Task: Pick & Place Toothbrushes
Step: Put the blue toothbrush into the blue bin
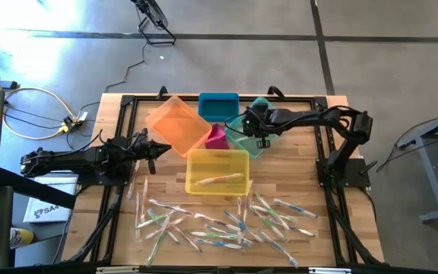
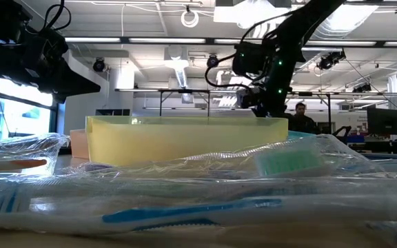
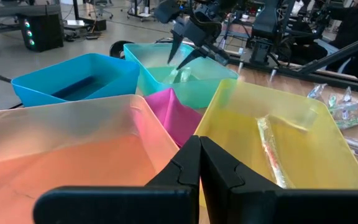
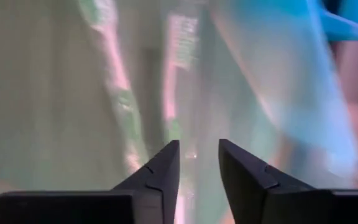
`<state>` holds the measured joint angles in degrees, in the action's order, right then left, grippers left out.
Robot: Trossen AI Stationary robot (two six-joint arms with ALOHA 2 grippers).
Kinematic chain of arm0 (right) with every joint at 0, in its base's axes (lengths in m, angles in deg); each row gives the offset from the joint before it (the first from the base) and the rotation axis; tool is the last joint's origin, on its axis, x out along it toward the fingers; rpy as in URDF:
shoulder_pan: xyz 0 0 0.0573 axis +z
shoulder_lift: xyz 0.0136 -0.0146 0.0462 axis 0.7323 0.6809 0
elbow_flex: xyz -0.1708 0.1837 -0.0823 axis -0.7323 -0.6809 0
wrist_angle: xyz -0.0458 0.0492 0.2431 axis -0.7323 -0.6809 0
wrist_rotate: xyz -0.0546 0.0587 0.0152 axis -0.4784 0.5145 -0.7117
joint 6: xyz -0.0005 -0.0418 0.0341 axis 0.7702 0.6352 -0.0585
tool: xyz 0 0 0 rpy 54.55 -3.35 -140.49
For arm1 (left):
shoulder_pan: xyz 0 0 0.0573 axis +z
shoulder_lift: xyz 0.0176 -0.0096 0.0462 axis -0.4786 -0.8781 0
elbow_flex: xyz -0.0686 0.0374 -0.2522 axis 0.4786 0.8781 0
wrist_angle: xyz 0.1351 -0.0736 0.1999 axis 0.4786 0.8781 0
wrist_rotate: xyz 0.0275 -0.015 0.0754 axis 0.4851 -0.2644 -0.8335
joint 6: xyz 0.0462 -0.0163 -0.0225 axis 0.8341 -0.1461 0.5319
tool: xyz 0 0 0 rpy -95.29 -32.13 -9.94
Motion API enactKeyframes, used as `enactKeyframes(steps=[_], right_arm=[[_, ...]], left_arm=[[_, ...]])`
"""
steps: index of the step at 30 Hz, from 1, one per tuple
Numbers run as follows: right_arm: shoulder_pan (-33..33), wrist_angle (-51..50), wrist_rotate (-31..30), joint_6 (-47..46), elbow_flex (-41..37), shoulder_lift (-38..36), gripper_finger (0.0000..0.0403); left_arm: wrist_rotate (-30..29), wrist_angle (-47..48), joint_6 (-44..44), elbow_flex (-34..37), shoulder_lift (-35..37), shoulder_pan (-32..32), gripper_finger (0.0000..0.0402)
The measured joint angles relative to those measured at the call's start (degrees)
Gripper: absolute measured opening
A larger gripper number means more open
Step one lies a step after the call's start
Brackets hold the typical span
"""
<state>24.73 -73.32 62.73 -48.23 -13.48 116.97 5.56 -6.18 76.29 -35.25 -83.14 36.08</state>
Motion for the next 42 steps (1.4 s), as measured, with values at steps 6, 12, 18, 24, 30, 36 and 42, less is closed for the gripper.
enactKeyframes(steps=[6,12,18,24,30,36,42], right_arm=[[5.6,0.0,-16.7,2.1,0.0,0.0,0.0105],[10.8,-0.1,-20.4,1.8,0.0,-0.2,0.0071],[13.5,-1.3,-11.4,-6.4,0.0,-3.6,0.0033],[13.5,-3.1,-2.7,-17.4,0.1,-11.2,0.0005],[13.2,-4.1,6.1,-27.7,0.1,-20.0,0.0005],[14.2,-6.8,9.4,-36.5,0.1,-27.3,0.0005],[17.8,-13.1,9.1,-45.8,0.1,-31.9,0.0005]], left_arm=[[0.0,0.0,0.0,0.0,0.0,0.0,0.0000],[0.0,0.0,0.0,0.0,0.0,0.0,0.0000],[0.0,0.0,0.0,0.0,0.0,0.0,0.0000],[0.0,0.0,0.0,0.0,0.0,0.0,0.0000],[0.0,0.0,0.0,0.0,0.0,0.0,0.0000],[0.0,0.0,0.0,0.0,0.0,0.0,0.0000],[0.0,0.0,0.0,0.0,0.0,0.0,0.0000]])
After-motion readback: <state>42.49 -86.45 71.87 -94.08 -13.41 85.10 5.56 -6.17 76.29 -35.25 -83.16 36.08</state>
